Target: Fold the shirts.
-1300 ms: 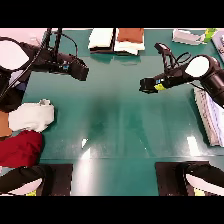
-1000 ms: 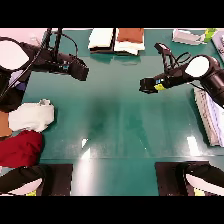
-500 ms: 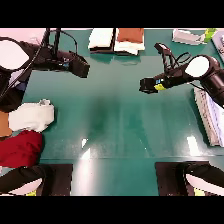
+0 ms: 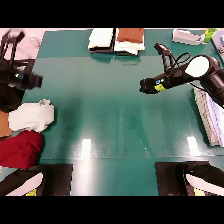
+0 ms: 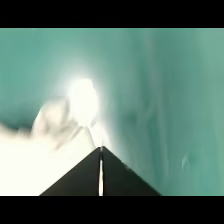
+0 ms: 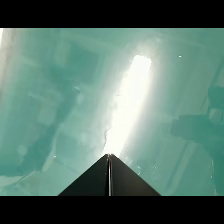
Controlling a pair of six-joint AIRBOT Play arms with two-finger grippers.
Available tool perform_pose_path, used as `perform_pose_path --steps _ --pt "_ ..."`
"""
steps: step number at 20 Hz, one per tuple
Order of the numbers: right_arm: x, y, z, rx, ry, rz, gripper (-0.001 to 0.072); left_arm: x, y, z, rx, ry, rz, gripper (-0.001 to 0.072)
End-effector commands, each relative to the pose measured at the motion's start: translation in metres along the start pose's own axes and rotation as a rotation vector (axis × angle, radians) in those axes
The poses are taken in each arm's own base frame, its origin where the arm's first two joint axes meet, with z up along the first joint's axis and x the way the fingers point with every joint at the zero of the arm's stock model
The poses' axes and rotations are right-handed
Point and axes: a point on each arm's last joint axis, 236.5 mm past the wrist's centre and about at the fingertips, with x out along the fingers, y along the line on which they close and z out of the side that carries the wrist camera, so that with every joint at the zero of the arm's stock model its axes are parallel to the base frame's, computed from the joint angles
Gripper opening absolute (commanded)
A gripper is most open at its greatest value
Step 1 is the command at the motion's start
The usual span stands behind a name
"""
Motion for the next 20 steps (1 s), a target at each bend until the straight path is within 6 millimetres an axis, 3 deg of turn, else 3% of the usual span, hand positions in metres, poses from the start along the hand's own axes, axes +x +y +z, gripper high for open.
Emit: perform_pose_path --steps 1,2,6,9,11,13,15,16,18,20 --pt "0.0 0.001 -0.001 -0.001 0.003 0.001 0.0021 0.038 0.055 -0.083 -0.16 0.253 0.07 0.0349" --pt "0.0 0.0 -0.001 -0.001 0.003 0.0 0.0021 0.053 0.061 -0.097 -0.184 0.279 0.077 0.0641" --pt "0.0 0.001 -0.001 -0.001 0.004 0.001 0.0021 0.102 0.066 -0.123 -0.206 0.267 0.089 0.0649" --pt "0.0 0.0 -0.001 0.0 0.003 0.001 0.0021 0.119 0.064 -0.135 -0.225 0.267 0.09 0.063" --pt "0.0 0.001 0.0 -0.001 0.0 0.001 0.0021 0.117 0.064 -0.135 -0.224 0.268 0.09 0.0298" --pt "-0.002 0.002 0.004 -0.003 -0.014 0.003 0.0021 0.111 0.065 -0.127 -0.223 0.242 0.093 0.0024" --pt "-0.017 0.012 0.02 -0.023 -0.057 0.015 0.0021 0.085 0.067 -0.1 -0.223 0.165 0.093 0.0025" --pt "-0.029 0.019 0.03 -0.038 -0.088 0.024 0.0021 0.059 0.067 -0.073 -0.197 0.073 0.101 0.0025" --pt "-0.062 0.038 0.055 -0.079 -0.168 0.046 0.0021 -0.013 0.05 -0.014 -0.119 -0.162 0.099 0.0024" --pt "-0.101 0.056 0.08 -0.117 -0.265 0.066 0.002 -0.09 0.014 0.029 -0.042 -0.366 0.047 0.0024"
